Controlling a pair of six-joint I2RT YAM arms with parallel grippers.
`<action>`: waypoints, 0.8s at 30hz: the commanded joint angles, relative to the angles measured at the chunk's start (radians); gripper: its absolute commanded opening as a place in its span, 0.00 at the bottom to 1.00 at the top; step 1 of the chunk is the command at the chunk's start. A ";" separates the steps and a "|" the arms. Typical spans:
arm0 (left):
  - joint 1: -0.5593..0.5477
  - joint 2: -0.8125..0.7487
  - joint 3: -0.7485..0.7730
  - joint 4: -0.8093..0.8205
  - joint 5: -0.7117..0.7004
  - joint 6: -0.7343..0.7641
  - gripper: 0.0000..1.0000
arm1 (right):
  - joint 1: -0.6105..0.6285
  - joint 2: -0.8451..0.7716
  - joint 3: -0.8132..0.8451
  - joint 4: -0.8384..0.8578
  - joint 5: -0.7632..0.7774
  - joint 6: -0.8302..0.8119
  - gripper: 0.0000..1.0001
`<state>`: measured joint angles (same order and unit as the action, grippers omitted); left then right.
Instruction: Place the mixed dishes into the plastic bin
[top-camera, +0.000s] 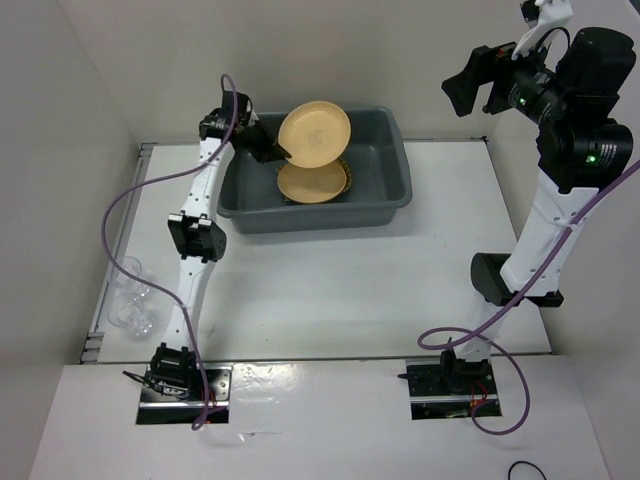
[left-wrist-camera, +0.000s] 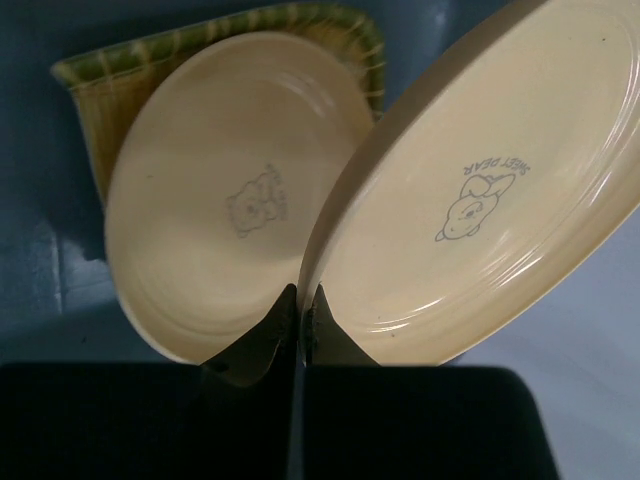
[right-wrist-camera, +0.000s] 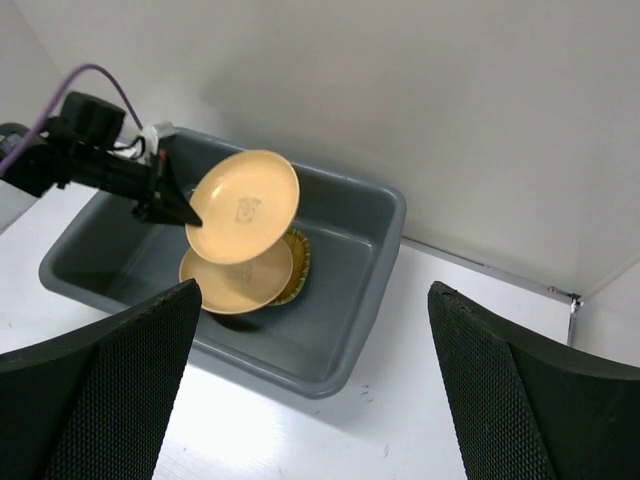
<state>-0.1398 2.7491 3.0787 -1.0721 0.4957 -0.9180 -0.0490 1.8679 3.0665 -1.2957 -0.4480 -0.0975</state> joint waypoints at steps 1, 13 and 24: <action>0.005 0.012 0.057 -0.043 -0.008 0.036 0.00 | -0.006 -0.032 0.005 -0.001 0.000 0.002 0.98; -0.004 0.086 0.057 -0.167 -0.057 0.114 0.08 | -0.006 -0.032 0.005 -0.001 0.000 0.002 0.98; -0.004 0.133 0.057 -0.213 -0.057 0.153 0.21 | -0.006 -0.013 0.023 -0.001 0.011 -0.007 0.98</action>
<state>-0.1463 2.8807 3.0989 -1.2728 0.4244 -0.7910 -0.0490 1.8614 3.0695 -1.2957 -0.4477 -0.0986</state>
